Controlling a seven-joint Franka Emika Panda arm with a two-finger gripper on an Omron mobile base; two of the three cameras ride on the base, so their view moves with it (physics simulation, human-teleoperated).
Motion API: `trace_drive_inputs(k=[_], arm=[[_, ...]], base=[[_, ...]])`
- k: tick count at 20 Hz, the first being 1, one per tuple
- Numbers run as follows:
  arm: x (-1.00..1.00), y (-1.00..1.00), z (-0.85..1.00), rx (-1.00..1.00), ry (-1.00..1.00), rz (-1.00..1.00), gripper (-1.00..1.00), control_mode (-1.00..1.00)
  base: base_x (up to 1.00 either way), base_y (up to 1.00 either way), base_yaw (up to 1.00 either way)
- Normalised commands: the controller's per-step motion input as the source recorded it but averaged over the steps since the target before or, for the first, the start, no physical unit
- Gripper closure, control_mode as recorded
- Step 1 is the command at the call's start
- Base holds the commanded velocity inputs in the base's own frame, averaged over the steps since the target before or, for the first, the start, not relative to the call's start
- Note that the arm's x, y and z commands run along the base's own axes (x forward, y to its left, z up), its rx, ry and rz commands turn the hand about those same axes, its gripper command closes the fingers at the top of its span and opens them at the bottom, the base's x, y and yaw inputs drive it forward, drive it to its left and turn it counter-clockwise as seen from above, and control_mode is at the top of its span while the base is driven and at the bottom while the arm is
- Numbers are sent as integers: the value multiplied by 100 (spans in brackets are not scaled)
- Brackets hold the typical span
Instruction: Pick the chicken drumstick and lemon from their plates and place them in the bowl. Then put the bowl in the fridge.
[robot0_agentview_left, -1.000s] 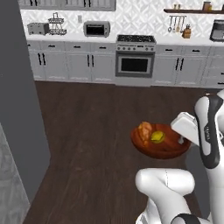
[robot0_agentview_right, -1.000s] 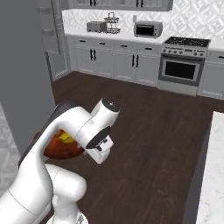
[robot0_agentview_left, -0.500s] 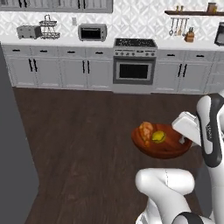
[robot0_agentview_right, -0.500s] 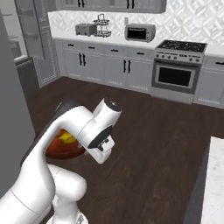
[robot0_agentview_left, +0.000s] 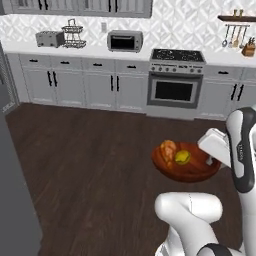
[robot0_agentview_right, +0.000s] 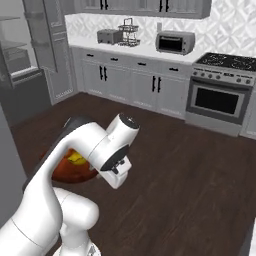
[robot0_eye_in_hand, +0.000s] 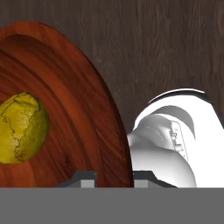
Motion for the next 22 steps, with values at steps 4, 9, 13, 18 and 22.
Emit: trace_drive_inputs(k=[4,9,13,18,22], arm=[[0,0,0,0,0,0,100,100],[0,0,0,0,0,0,100,100],[0,0,0,0,0,0,100,100],[0,0,0,0,0,0,100,100],[0,0,0,0,0,0,100,100]], base=[[100,0,42],[100,-1,41],[100,-4,38],[100,-4,40],[100,-16,41]])
